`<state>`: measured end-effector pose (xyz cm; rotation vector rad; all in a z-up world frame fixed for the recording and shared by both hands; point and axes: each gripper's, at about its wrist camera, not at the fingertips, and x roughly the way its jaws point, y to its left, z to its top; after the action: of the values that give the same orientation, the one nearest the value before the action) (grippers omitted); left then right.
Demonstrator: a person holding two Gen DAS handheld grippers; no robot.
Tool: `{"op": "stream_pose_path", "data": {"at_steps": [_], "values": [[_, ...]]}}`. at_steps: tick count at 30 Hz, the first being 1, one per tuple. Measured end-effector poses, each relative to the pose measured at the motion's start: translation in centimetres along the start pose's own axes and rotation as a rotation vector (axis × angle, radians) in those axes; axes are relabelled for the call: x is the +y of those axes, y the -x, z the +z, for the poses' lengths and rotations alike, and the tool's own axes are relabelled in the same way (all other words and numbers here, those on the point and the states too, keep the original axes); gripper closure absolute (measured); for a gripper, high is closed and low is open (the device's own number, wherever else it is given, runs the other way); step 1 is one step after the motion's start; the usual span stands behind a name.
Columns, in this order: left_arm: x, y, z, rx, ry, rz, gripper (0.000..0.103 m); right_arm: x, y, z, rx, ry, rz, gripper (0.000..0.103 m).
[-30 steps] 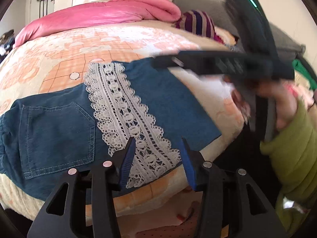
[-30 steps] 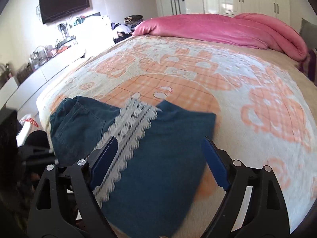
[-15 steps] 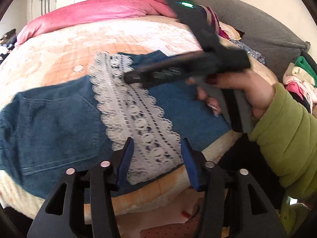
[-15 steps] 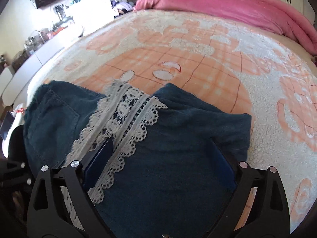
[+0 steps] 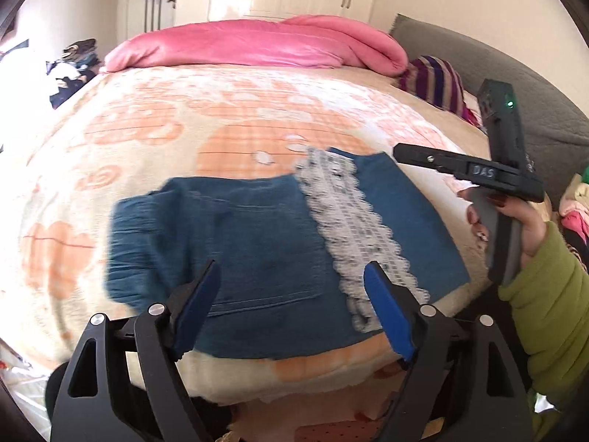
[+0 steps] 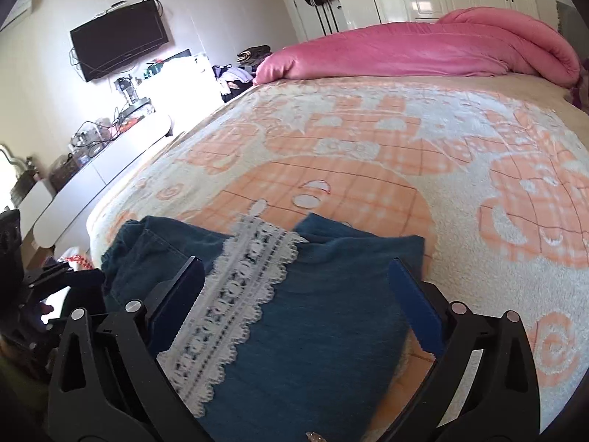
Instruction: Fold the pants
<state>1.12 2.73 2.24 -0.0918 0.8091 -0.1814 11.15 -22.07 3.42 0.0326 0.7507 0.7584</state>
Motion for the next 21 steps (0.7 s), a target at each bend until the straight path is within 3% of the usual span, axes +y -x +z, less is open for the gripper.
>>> {"op": "stream_pose_path", "data": {"at_steps": [6,13,21], "values": [[2.1,1.0,-0.5,-0.008,0.033,0.041,0.020,4.3,-0.8,2.1,0.025,0.074,0.041,0.009],[4.6,1.3,-1.7,-0.001,0.098,0.049,0.020,11.1,-4.4,3.5,0.128,0.227,0.087,0.009],[8.0,0.3,-3.4,0.014,0.254,-0.007,0.020,17.2,-9.9,3.2,0.274,0.366,0.157,0.009]]}}
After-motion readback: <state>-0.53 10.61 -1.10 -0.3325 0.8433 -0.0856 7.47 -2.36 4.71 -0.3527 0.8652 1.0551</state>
